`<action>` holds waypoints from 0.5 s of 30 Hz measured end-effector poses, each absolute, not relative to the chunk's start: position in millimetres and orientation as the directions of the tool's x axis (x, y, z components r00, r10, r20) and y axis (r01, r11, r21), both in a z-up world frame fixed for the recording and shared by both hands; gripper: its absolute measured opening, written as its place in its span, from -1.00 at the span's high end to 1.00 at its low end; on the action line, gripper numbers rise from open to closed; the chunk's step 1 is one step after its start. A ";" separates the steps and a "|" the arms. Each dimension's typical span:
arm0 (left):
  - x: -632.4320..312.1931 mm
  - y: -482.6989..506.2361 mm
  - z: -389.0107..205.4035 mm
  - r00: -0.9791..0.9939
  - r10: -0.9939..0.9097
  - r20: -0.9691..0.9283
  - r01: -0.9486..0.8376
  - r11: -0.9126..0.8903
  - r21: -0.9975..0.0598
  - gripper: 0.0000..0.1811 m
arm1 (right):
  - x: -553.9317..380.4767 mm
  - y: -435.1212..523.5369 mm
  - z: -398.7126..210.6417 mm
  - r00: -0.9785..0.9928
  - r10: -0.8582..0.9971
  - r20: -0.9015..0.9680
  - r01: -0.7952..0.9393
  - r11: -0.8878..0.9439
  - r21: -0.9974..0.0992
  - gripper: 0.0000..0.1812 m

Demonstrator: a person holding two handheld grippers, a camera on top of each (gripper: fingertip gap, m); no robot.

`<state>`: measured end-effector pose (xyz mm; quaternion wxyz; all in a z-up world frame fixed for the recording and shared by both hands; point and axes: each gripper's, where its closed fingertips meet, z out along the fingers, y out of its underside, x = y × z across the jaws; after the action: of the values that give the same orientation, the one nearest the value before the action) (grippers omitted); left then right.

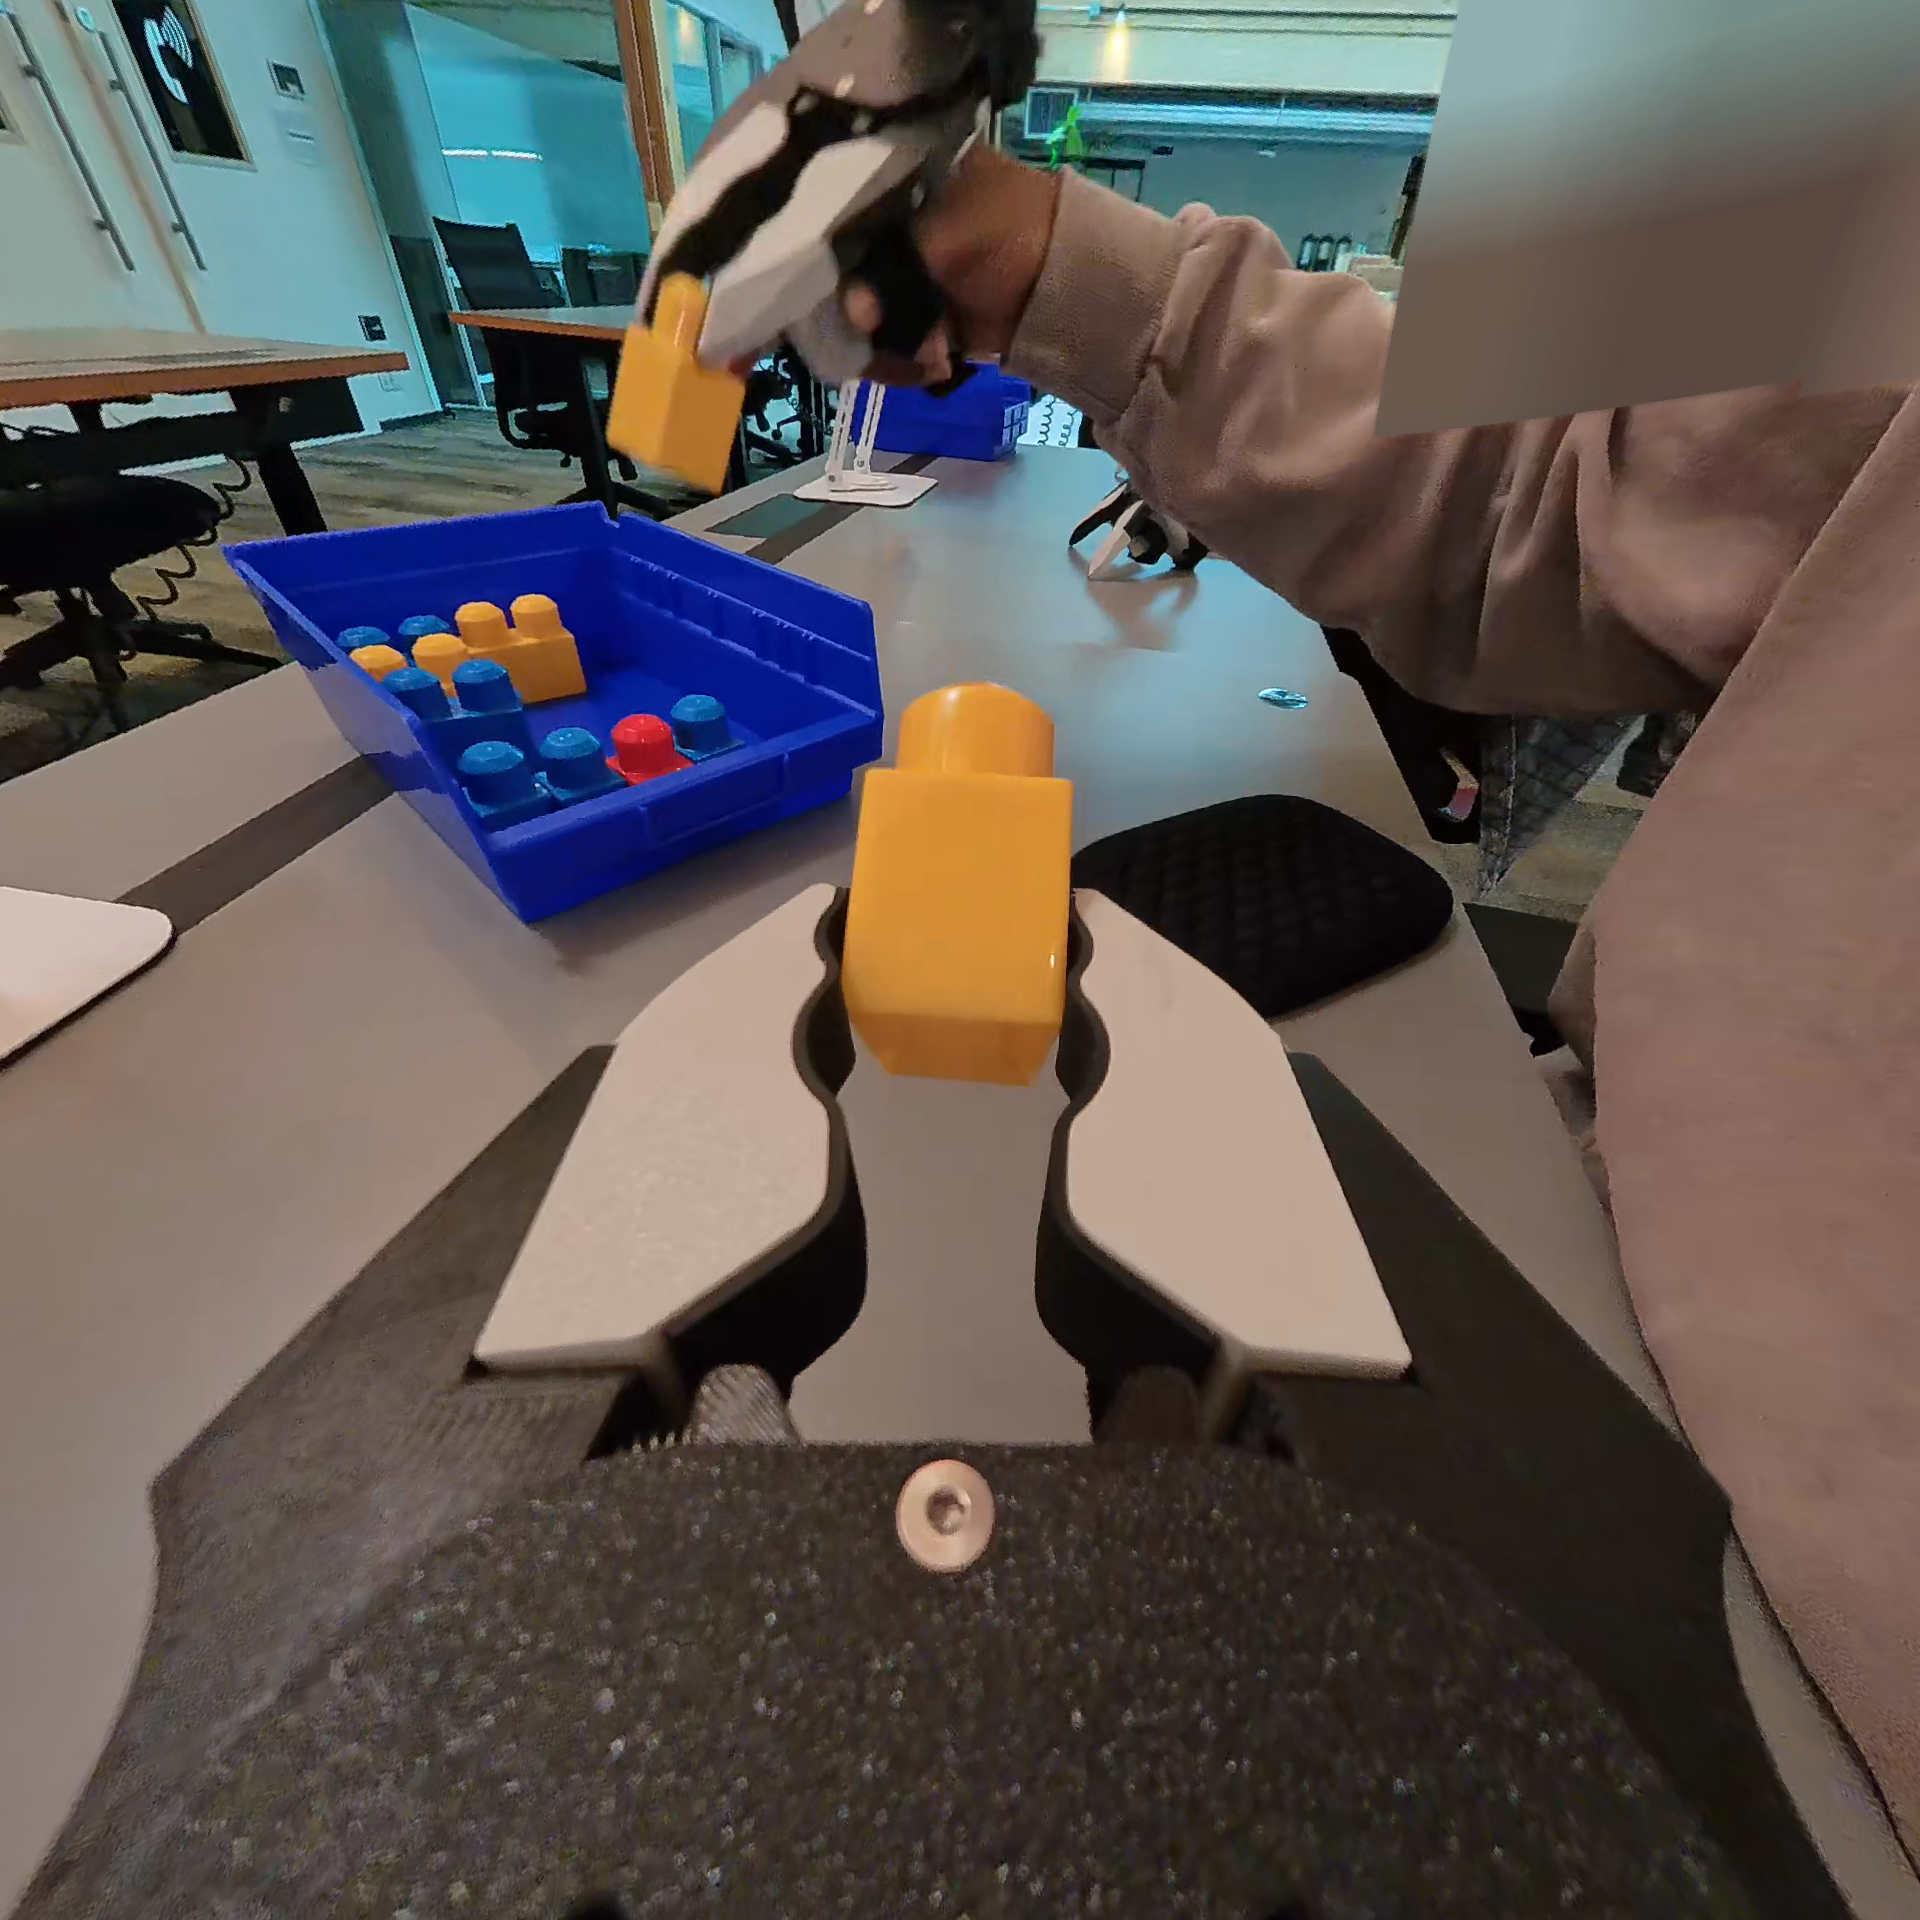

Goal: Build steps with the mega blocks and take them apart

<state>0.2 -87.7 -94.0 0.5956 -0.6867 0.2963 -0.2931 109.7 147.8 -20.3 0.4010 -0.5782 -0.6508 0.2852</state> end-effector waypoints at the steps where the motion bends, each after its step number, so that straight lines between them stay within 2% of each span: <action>1: -0.3 -87.6 -95.4 0.655 -0.754 0.051 -0.059 -0.118 -0.991 0.59 | 113.0 161.9 -39.9 0.007 0.981 0.191 0.595 0.150 -0.789 0.67; 4: -1.0 -87.6 -97.4 0.656 -0.753 0.053 -0.059 -0.122 -0.991 0.59 | 126.2 195.7 -95.7 0.045 0.983 0.181 0.768 0.082 -0.635 0.67; 8: -1.4 -87.6 -99.7 0.659 -0.750 0.052 -0.062 -0.124 -0.990 0.59 | 136.3 202.1 -143.1 0.049 0.990 0.131 0.889 0.017 -0.458 0.67; 15: 1.2 -88.5 -103.0 0.651 -0.757 0.060 -0.062 -0.132 -0.989 0.59 | 135.6 192.4 -177.1 0.075 0.994 0.082 0.947 -0.045 -0.318 0.67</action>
<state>1.2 -88.5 -103.0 0.5885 -0.6921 0.2961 -0.2951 135.6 192.4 -177.1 0.1459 -0.7183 -0.6755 0.0799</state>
